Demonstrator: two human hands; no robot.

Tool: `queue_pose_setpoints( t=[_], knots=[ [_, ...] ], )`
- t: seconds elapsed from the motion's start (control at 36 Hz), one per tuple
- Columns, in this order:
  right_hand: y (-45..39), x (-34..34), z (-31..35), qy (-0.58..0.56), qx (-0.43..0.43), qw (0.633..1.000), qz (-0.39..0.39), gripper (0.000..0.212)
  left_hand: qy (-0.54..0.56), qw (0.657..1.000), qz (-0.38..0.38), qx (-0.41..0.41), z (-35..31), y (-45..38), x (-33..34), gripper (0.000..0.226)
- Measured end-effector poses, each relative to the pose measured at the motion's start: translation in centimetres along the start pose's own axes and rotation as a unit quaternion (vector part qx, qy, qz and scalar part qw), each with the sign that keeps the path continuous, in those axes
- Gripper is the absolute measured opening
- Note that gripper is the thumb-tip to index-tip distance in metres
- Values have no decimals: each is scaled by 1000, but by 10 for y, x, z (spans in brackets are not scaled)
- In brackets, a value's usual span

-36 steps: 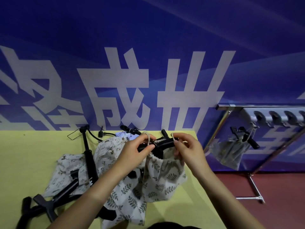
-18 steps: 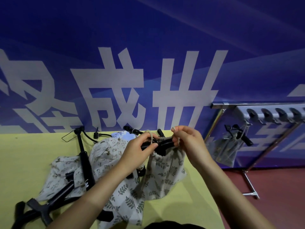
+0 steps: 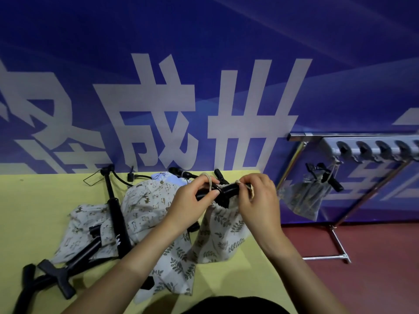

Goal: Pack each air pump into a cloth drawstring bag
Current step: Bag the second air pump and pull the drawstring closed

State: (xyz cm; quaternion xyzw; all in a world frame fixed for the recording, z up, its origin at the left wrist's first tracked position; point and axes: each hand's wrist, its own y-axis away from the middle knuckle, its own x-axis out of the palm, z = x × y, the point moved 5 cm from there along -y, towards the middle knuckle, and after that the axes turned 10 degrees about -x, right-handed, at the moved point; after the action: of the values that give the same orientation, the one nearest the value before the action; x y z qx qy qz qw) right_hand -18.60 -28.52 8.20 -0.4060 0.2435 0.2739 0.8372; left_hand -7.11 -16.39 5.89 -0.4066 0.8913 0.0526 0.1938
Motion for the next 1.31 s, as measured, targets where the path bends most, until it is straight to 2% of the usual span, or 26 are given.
queue_pose_setpoints(
  t=[0.08, 0.19, 0.22, 0.28, 0.36, 0.42, 0.5, 0.56, 0.64, 0.75, 0.92, 1.0, 1.11, 1.31],
  knots=[
    [-2, -6, -3, -15, 11, 1000, 13, 4, -11, 1000, -8, 1, -1, 0, 0, 14],
    [-3, -7, 9, 32, -30, 998, 45, 6, -31, 999, -9, 3, -8, 2, 8, 16],
    [-3, -5, 13, 11, -21, 998, 66, 7, -34, 999, -3, 6, -10, 1, 11, 17],
    [-7, 2, 14, -85, 52, 988, 121, 11, -34, 999, 16, 10, -14, 1, 17, 18],
    [-19, 1, 4, -244, 189, 943, 127, 19, -52, 998, 25, 15, -16, 2, 20, 21],
    [-27, -4, -5, -375, 254, 886, 101, 23, -61, 998, 18, 20, -17, 2, 16, 21],
    [-30, -7, -4, -504, 281, 810, 107, 24, -71, 997, 27, 31, -21, 2, 13, 20],
    [-29, -4, 0, -534, 277, 790, 115, 24, -100, 994, 37, 40, -24, -1, 14, 20],
    [-28, -1, -1, -541, 266, 792, 97, 19, -122, 991, 38, 35, -24, -4, 15, 19],
    [-24, 1, -8, -489, 232, 836, 87, 13, -151, 988, 21, 33, -21, -3, 10, 24],
    [-19, 6, -2, -527, 213, 816, 108, 13, -133, 986, -57, 86, -49, -2, -7, 40],
    [-19, 9, 0, -535, 202, 811, 125, 19, -60, 996, -35, 49, -58, -5, -11, 21],
    [-21, 15, 5, -535, 188, 811, 142, 23, 18, 1000, -4, 3, -58, -9, -12, 28],
    [-19, 28, 15, -502, 189, 826, 174, 13, 105, 992, 45, -46, -40, -17, -21, 44]
  ],
)
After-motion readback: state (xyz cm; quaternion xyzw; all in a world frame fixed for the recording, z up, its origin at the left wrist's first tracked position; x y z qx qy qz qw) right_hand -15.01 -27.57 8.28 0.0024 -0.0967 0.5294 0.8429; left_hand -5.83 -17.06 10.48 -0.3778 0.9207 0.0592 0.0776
